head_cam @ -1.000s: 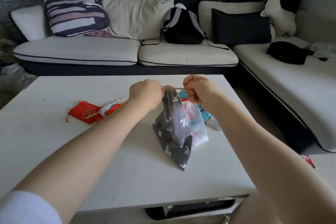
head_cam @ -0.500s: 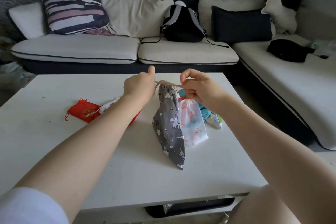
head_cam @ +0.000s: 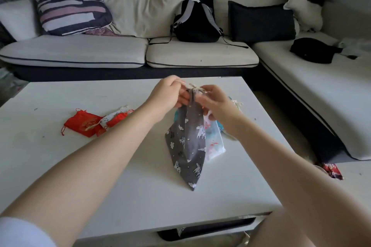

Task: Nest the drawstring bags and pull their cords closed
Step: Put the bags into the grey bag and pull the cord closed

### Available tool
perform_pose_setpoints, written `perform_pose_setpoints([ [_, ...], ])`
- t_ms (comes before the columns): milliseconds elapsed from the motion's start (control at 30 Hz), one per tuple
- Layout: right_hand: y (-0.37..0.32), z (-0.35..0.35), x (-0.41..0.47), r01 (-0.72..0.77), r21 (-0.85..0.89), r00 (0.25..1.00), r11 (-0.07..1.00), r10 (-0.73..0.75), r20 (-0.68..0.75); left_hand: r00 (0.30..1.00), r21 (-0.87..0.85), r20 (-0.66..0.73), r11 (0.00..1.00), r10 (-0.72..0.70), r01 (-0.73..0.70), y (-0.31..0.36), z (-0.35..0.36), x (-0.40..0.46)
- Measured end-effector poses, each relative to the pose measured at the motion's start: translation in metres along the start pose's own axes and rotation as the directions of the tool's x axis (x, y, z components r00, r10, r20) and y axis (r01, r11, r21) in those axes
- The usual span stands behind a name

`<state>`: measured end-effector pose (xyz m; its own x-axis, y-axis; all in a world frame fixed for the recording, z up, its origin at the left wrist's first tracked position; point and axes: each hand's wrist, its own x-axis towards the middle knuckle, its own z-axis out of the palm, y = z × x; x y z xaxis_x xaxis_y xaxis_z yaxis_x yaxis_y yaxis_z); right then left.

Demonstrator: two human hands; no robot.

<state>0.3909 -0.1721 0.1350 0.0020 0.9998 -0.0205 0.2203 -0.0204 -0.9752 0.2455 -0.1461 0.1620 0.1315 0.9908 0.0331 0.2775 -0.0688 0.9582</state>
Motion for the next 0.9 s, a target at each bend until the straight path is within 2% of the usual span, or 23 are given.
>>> perform_pose_setpoints([
  [33,0.005,0.003,0.000,-0.003,-0.124,1.000,0.992,0.005,0.019,0.999,-0.041,0.016,0.999,0.034,-0.034,0.003,0.005,0.000],
  [100,0.010,0.006,0.001,0.008,-0.362,0.999,0.932,-0.025,-0.044,0.992,-0.083,0.033,0.989,0.123,-0.120,0.009,0.013,0.001],
  [133,0.010,0.003,0.004,0.011,-0.404,0.997,0.915,-0.042,-0.069,0.985,-0.098,0.044,0.981,0.170,-0.165,0.013,0.017,0.001],
  [267,-0.002,-0.027,0.024,-0.015,-0.300,0.991,0.954,-0.026,-0.133,0.956,-0.131,0.065,0.952,0.285,-0.275,0.018,0.020,0.006],
  [367,-0.014,-0.048,0.041,0.040,-0.095,0.971,0.995,-0.061,-0.231,0.957,-0.141,0.073,0.953,0.279,-0.267,0.016,0.022,0.017],
  [467,0.004,-0.055,0.058,0.059,-0.098,0.971,0.993,-0.080,-0.224,0.978,-0.083,0.102,0.981,0.181,-0.173,0.000,0.030,0.030],
  [533,0.027,-0.053,0.066,0.027,-0.238,0.978,0.971,-0.075,-0.194,0.990,0.034,0.121,0.996,0.073,-0.077,-0.024,0.037,0.038],
  [600,0.055,-0.050,0.071,-0.031,-0.479,0.987,0.877,-0.048,-0.153,0.988,0.207,0.151,0.978,-0.032,0.000,-0.056,0.041,0.046],
  [667,0.078,-0.046,0.068,-0.046,-0.679,0.998,0.733,0.007,-0.060,0.963,0.386,0.210,0.919,-0.166,0.075,-0.087,0.043,0.050],
  [767,0.112,-0.038,0.066,-0.082,-0.734,0.979,0.674,0.193,0.068,0.904,0.568,0.285,0.816,-0.318,0.108,-0.131,0.050,0.054],
  [833,0.132,-0.034,0.068,-0.115,-0.767,0.943,0.632,0.313,0.117,0.880,0.579,0.307,0.805,-0.362,0.130,-0.149,0.055,0.054],
  [900,0.146,-0.030,0.073,-0.109,-0.810,0.920,0.576,0.367,0.138,0.864,0.560,0.326,0.814,-0.385,0.151,-0.161,0.060,0.058],
])
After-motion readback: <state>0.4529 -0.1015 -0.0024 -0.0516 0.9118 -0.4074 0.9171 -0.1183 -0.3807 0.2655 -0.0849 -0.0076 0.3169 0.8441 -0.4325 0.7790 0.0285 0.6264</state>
